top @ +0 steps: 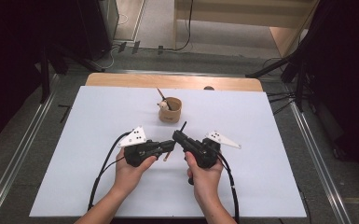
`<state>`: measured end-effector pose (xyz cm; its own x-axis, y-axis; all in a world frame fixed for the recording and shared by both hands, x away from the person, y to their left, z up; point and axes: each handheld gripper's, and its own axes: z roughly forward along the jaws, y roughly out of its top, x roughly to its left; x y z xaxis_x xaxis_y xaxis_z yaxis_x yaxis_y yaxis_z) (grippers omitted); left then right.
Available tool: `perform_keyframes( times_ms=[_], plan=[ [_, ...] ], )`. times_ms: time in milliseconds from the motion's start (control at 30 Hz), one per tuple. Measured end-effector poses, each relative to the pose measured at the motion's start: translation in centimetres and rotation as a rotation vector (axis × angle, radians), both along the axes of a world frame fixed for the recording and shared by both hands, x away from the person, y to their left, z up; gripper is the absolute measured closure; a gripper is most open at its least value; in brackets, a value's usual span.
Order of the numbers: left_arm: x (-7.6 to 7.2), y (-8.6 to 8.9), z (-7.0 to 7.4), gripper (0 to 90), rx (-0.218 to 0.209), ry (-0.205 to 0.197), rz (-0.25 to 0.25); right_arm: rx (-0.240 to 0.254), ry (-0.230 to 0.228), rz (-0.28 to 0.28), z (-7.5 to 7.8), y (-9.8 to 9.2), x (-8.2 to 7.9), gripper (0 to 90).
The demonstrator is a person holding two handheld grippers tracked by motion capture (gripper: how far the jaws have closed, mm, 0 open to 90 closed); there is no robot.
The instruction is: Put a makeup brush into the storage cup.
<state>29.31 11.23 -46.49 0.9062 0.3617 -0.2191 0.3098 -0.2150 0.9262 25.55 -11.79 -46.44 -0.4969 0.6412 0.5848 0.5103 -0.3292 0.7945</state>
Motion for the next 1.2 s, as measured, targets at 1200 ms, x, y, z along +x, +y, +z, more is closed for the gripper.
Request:
perform_keyframes(
  times_ms=[1200],
  plan=[
    [0.7, 3.1, 5.5, 72.4, 0.097, 0.082, 0.029, -0.767, -0.31, 0.005, 1.3, 3.8, -1.4, 85.5]
  ],
)
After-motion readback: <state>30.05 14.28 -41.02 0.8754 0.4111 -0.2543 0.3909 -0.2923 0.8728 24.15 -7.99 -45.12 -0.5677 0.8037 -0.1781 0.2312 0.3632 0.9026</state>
